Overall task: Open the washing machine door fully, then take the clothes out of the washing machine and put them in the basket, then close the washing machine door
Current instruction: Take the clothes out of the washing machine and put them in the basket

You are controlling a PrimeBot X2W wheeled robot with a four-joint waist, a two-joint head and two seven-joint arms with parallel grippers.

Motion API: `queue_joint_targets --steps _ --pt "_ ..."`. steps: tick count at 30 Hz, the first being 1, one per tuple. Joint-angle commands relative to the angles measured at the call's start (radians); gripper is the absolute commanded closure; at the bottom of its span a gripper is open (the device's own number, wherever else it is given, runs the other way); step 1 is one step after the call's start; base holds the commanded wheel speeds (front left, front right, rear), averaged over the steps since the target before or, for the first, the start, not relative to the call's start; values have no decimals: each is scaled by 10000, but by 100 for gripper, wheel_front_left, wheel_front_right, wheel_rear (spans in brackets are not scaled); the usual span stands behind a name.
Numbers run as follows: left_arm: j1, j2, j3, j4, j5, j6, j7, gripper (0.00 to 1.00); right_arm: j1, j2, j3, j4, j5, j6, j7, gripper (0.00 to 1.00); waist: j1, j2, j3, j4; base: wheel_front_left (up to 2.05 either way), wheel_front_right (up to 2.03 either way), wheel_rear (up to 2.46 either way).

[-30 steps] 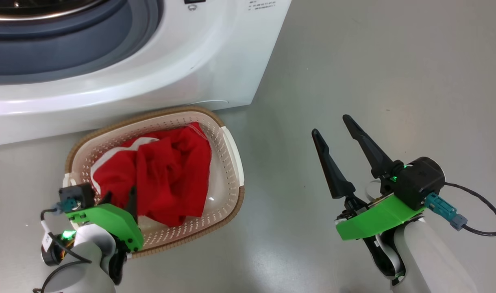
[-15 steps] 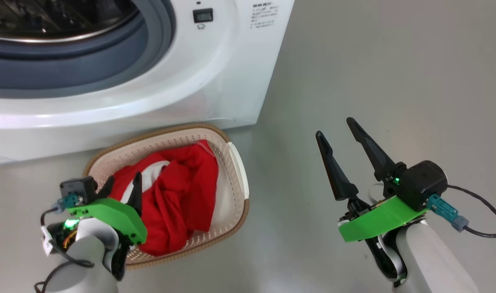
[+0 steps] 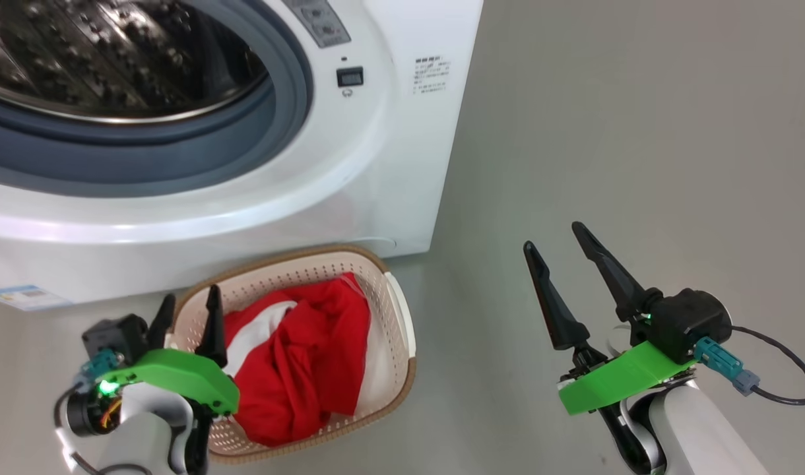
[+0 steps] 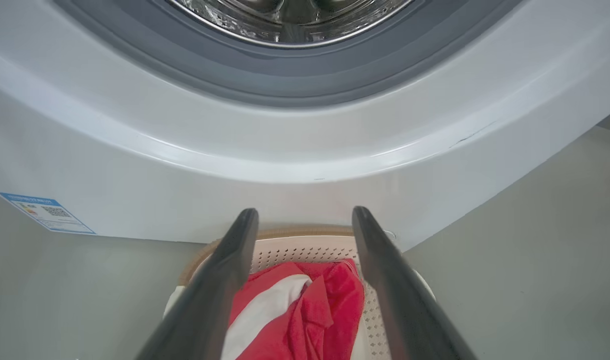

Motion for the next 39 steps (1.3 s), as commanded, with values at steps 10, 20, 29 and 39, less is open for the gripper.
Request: queue_joint_targets --steps 10,20,29,39 --pt "1314 91 680 -2907 947 -138 -121 0 289 51 27 -115 -121 63 -65 0 0 0 -968 121 0 0 0" --pt "2610 -90 935 -4752 1261 -148 -122 0 476 51 -247 -26 -187 63 -65 0 0 0 -1719 268 0 0 0" --pt "3551 -60 1245 -5978 1693 -226 -122 0 838 51 -535 15 -324 63 -65 0 0 0 -2317 300 0 0 0" --pt "4506 15 1645 -6689 2047 -171 -122 0 1418 51 -753 -34 -389 63 -65 0 0 0 -2949 180 0 0 0"
